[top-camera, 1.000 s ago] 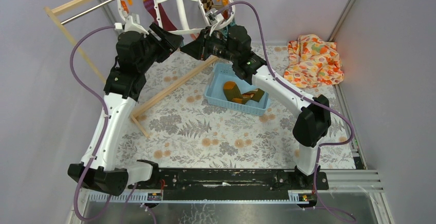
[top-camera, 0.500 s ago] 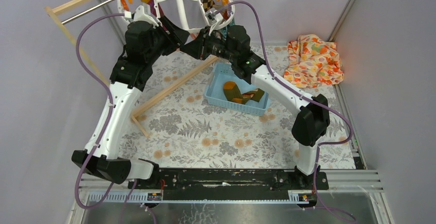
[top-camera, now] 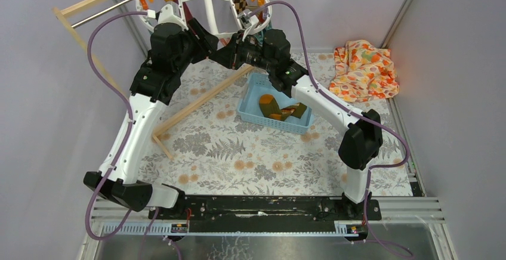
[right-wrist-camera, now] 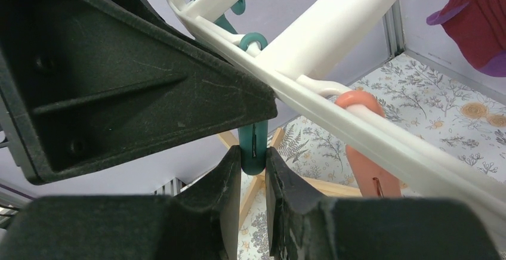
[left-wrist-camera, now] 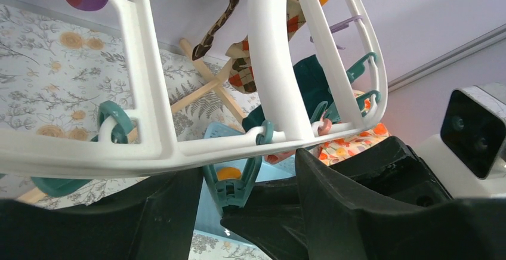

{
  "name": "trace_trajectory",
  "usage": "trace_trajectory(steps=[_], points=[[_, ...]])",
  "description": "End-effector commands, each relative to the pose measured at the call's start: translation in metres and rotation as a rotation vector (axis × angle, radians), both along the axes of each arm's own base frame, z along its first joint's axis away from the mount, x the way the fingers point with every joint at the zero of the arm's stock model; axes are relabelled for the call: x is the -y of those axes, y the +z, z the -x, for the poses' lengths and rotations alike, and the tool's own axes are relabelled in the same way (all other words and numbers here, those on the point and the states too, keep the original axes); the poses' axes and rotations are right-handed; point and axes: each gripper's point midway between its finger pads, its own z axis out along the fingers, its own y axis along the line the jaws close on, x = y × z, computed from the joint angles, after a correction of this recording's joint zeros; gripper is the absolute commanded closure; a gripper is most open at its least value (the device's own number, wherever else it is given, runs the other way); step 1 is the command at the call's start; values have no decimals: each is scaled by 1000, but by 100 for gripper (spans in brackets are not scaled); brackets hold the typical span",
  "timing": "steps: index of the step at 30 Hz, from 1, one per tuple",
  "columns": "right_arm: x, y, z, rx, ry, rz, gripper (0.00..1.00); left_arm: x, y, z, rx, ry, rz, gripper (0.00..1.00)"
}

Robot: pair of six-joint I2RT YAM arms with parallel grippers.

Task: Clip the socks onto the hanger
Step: Open the clamp at the hanger.

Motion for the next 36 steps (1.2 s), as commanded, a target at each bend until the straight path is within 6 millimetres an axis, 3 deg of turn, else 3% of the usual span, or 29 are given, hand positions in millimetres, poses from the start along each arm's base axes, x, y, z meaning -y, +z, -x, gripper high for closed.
trace_trajectory(steps=[1, 36], points=[[0, 24, -1, 41, -8, -48, 100, -9, 16, -7, 50, 47, -45, 38], [-3, 17, 0, 32, 10, -48, 100, 1, 6, -8, 62, 39, -88, 76]])
